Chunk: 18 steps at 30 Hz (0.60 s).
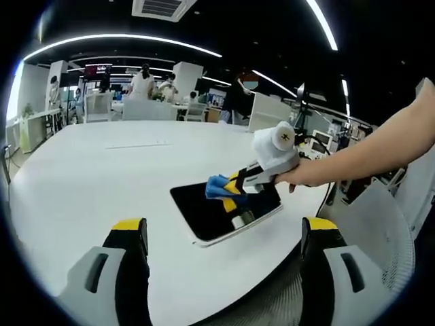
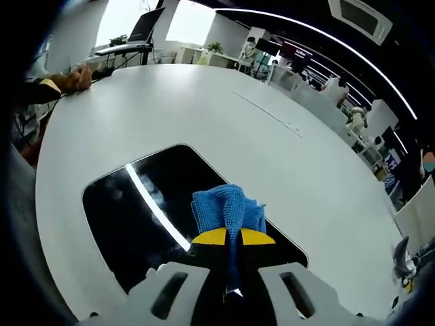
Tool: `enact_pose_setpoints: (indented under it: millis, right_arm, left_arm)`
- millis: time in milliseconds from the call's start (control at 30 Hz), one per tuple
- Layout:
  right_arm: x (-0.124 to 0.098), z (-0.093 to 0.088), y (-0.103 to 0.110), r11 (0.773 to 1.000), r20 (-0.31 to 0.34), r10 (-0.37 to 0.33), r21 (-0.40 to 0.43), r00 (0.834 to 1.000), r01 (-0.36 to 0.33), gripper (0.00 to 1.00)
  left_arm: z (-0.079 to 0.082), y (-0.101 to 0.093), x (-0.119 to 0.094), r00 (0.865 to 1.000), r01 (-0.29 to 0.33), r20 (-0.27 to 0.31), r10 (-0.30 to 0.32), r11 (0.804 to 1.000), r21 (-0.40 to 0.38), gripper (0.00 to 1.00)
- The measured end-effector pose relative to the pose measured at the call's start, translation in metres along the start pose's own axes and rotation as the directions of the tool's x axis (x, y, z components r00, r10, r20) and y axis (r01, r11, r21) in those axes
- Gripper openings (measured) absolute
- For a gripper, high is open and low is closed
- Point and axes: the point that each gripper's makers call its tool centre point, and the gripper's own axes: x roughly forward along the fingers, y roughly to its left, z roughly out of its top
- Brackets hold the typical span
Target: Wipe the mirror surface with the cleaning cloth until all visible marks leave the cleaned area.
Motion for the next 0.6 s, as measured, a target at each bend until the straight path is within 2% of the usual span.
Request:
enact_pose_setpoints:
  millis: [400,500,600]
  right_arm:
    - [0.0024,0.001,-0.0014,1.0,-0.006,0.014,0.012,1.0,-0.014,0.0]
    - [0.003,0.0019,-0.0007,1.0,-0.001,-0.004,-0.017,1.0,0.004,0.0]
    - [0.0046,0.0021,-0.003,1.0,0.002,-0.012,-0.002,1.0,0.012,0.0]
  left_arm:
    - [-0.0001,0.0008,0.0003,1.0,0.001,0.0,-0.001,1.0,-0.004,0.94]
    - [-0.0003,0.0009,0.0003,1.0,0.0,0.0,0.0,1.0,-0.005,0.94]
    - [-0.0012,0.0005,0.0004,1.0,0.0,-0.005,0.0,1.0,-0.001,0.94]
